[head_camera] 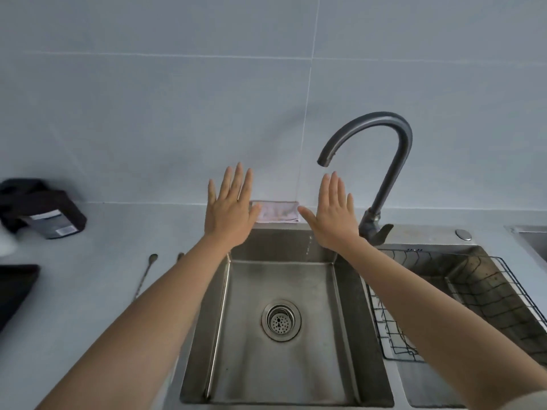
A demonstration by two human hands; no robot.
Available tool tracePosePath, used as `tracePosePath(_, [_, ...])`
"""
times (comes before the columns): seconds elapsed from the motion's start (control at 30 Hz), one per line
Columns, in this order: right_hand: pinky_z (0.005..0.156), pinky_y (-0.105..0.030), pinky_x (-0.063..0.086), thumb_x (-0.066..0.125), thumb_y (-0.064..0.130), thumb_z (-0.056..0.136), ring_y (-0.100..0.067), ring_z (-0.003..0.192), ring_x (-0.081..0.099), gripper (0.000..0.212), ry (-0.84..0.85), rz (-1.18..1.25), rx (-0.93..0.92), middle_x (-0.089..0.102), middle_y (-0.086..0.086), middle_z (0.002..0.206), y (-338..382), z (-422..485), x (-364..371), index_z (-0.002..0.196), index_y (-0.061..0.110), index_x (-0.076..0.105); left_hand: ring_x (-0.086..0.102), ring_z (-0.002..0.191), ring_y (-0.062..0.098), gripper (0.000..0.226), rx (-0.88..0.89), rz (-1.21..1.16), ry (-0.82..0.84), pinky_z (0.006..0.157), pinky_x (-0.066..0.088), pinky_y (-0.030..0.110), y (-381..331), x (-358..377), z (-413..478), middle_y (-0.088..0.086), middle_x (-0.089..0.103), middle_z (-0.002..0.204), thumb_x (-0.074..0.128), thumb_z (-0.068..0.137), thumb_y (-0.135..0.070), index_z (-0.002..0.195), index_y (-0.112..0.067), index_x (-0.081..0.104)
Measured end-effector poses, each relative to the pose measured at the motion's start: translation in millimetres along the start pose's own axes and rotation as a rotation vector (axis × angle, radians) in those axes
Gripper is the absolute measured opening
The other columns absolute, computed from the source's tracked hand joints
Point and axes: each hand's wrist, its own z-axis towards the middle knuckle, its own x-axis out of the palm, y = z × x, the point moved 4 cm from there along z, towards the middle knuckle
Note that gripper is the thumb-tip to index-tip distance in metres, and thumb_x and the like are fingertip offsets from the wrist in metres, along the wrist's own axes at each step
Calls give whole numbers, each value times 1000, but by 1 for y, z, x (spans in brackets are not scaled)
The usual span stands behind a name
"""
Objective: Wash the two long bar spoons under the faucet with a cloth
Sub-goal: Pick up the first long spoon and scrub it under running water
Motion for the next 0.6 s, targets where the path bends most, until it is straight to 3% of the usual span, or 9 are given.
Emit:
tracePosePath(0.33, [117,-42,-5,20,52,96,-26,144,-19,78,111,-53,-279,-24,-10,155,125,-12,40,145,7,-20,-6,146,22,66,-337,-6,112,118,-1,46,114,27,-95,7,-7,158,23,98,-44,147,-13,-9])
tracePosePath(0.5, [119,-41,5,23,48,97,-26,146,-6,72,241,22,-372,-14,-10,158,181,-17,80,148,11,-12,33,134,28,66,-484,-2,133,107,27,45,154,46,-141,13,35,146,33,97,-40,147,-5,7])
tracePosePath(0.6, [119,-41,12,24,47,98,-27,146,1,70,303,2,-419,-5,-11,158,205,-24,108,149,11,-6,45,121,31,58,-538,-26,203,97,36,41,164,66,-163,16,48,133,37,97,-38,142,-4,23])
